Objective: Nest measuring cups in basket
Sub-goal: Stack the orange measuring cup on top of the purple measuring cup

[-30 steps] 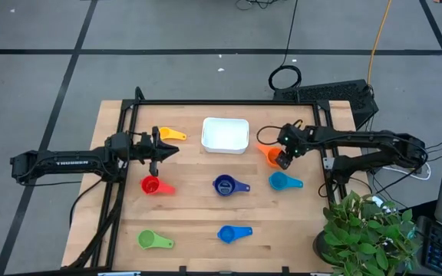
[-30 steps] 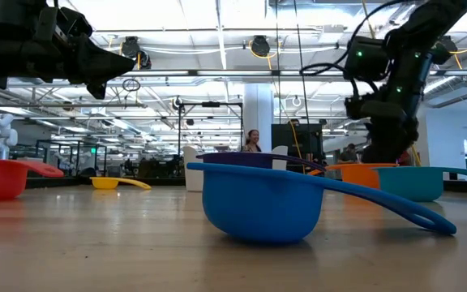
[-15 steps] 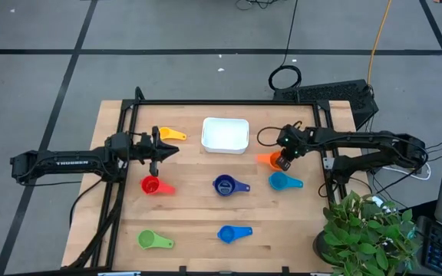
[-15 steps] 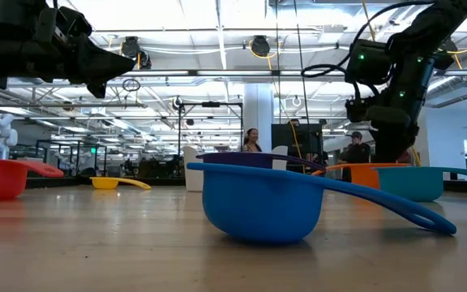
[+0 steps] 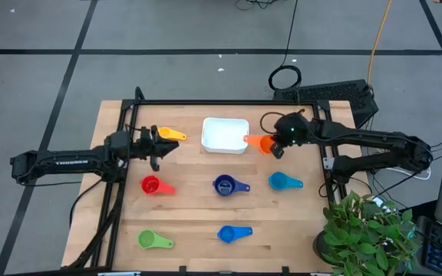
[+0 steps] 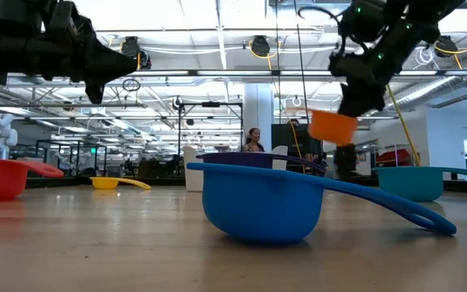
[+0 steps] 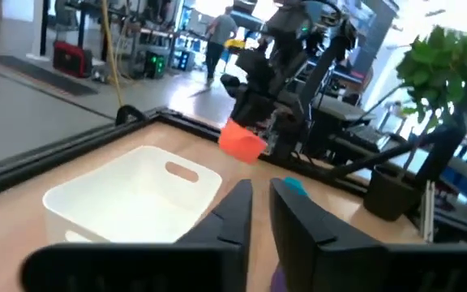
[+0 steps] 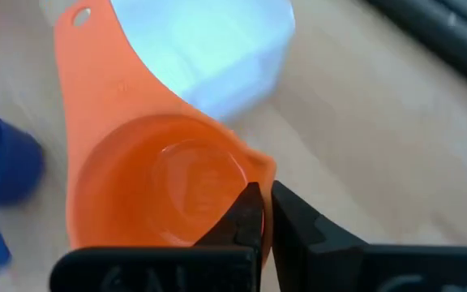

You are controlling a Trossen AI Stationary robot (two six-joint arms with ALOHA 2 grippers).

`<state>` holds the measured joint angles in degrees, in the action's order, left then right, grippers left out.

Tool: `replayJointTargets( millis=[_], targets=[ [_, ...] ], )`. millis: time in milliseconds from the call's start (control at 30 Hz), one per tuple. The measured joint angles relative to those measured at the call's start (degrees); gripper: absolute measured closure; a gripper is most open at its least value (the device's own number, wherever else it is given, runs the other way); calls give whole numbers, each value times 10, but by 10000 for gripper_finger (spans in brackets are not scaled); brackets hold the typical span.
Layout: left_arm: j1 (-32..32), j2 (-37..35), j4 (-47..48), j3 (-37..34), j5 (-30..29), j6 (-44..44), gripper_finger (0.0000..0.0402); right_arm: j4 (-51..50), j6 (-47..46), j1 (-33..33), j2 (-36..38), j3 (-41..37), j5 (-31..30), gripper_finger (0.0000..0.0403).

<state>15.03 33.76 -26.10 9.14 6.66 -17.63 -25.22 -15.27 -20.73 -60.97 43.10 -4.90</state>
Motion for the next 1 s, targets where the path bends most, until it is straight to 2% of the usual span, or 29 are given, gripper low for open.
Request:
replayJointTargets(
  millis=[167,333,533,667,833,1000],
  targets=[
    [0,14,102,73,1,-5,262,73,27,20,-9,34,-10,402],
    [0,61,152,157,-22,-6,166,76,73,47,-34,98,-19,402],
    [0,138,180,235,-14,-9,92,69,174,103,-82,157,-100,402],
    [0,210,256,299,15,-9,77,69,256,141,-126,188,-194,403],
    [0,285,359,380,23,15,89,76,351,179,-178,220,-319,403],
    [0,334,379,430,28,26,106,139,430,203,-209,229,-372,403]
  ],
)
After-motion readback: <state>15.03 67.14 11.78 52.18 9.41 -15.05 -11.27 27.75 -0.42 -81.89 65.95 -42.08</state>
